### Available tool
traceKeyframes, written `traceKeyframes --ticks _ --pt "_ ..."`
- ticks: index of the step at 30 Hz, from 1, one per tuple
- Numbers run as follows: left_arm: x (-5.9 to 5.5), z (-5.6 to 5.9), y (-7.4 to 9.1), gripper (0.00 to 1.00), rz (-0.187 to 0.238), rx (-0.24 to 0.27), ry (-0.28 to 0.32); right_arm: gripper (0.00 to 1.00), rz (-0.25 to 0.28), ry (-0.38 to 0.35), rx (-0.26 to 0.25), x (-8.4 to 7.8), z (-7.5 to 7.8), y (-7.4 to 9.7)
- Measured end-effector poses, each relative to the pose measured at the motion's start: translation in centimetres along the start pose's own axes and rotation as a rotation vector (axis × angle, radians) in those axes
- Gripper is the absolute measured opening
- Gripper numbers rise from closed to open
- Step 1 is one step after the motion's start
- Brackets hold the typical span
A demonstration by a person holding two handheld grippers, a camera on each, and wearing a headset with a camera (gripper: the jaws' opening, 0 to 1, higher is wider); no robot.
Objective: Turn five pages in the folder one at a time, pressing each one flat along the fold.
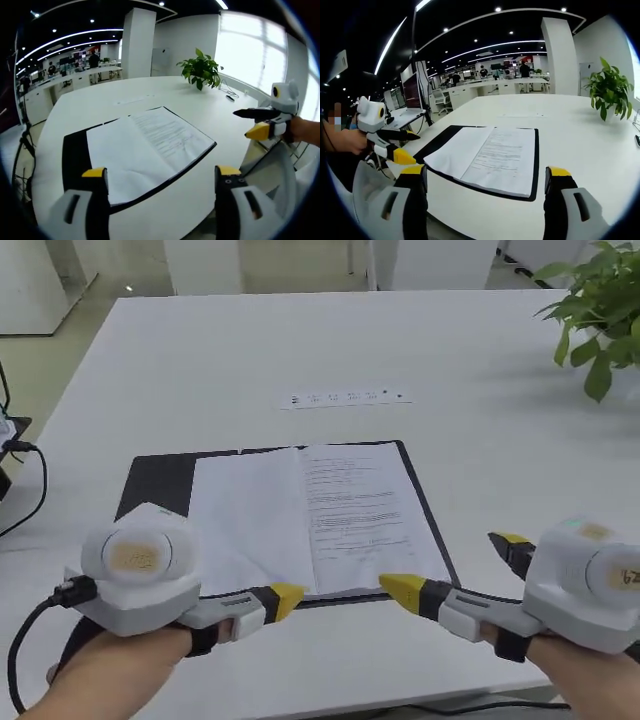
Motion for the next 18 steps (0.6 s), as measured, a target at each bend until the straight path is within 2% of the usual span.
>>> traceKeyframes --ticks 11,18 --pt "1.3 1.0 -3.6 0.82 -0.006 -0.063 -0.056 0.96 0.012 -0.008 -0.005 0.1 0.0 0.3" --pt "2.4 1.5 -7.0 0.79 -0.002 -0.102 -0.078 0.96 0.015 -0.009 -0.008 0.1 0.0 0.5"
Point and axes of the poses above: the centre of the closed fingertips' face, and the gripper's own axes: y roughly backward along the fingers, z roughly to its right, x roughly out of its top, the point moved 9 cm from there along y, roughly backward along the fingers, and after that the axes turned 7 degrees about -x, right-handed, at the moved point
